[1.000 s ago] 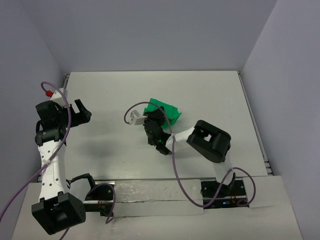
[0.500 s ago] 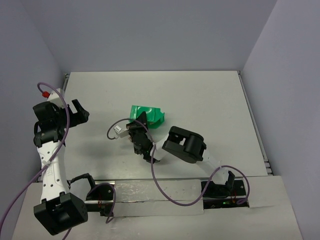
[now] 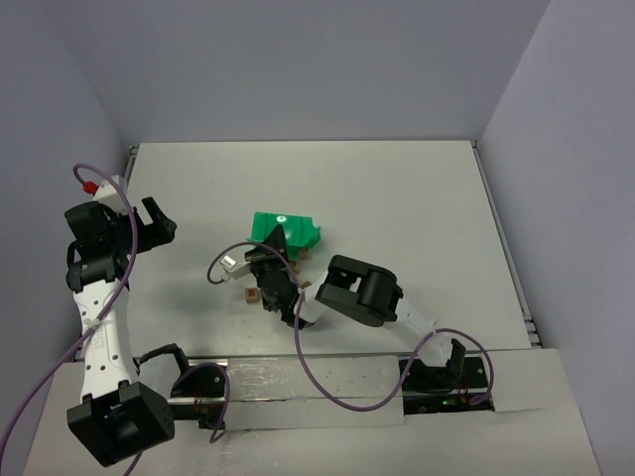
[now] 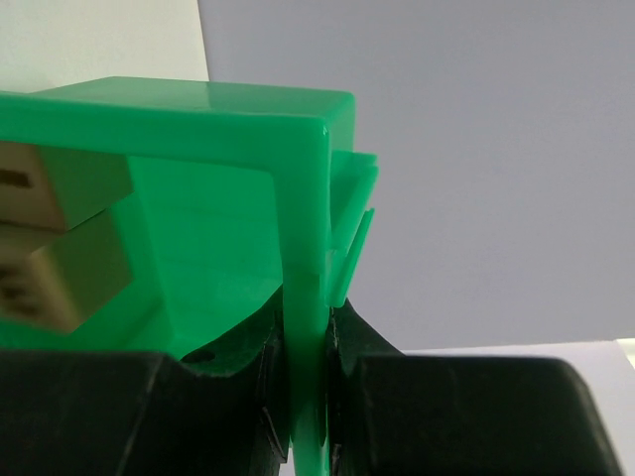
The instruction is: Build the wood block tower
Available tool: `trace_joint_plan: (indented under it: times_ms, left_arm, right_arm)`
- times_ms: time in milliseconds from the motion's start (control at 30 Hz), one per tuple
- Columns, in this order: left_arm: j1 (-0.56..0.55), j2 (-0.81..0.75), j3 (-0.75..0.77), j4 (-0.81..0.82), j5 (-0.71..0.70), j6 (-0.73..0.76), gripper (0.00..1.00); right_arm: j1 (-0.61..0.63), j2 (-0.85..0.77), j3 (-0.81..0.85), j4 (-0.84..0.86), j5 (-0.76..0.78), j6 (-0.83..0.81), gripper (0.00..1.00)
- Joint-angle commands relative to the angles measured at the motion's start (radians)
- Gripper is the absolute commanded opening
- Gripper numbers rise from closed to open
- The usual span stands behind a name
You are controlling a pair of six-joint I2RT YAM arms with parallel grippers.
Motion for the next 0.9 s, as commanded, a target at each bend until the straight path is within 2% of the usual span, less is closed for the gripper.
trace_joint_plan:
  times_ms: [0, 433, 733, 867]
  left_arm:
    - [0.01, -0.003, 0.016, 0.02, 0.021, -0.016, 0.99]
    - [0.011, -0.007, 0.011, 0.026, 0.02, -0.012, 0.99]
    - [0.012, -0.023, 0.009, 0.022, 0.027, 0.0, 0.99]
    - [0.012, -0.034, 0.005, 0.026, 0.042, 0.014, 0.99]
  right_arm:
    - [-0.007, 0.042, 0.041, 0.399, -0.029, -0.021, 0.0]
    - [-0.104, -0.046, 0.064, 0.398, -0.05, -0.044, 0.0]
    - [-0.119, -0.122, 0.034, 0.387, -0.03, -0.018, 0.0]
    - [-0.117, -0.231, -0.058, 0.19, -0.006, 0.133, 0.0]
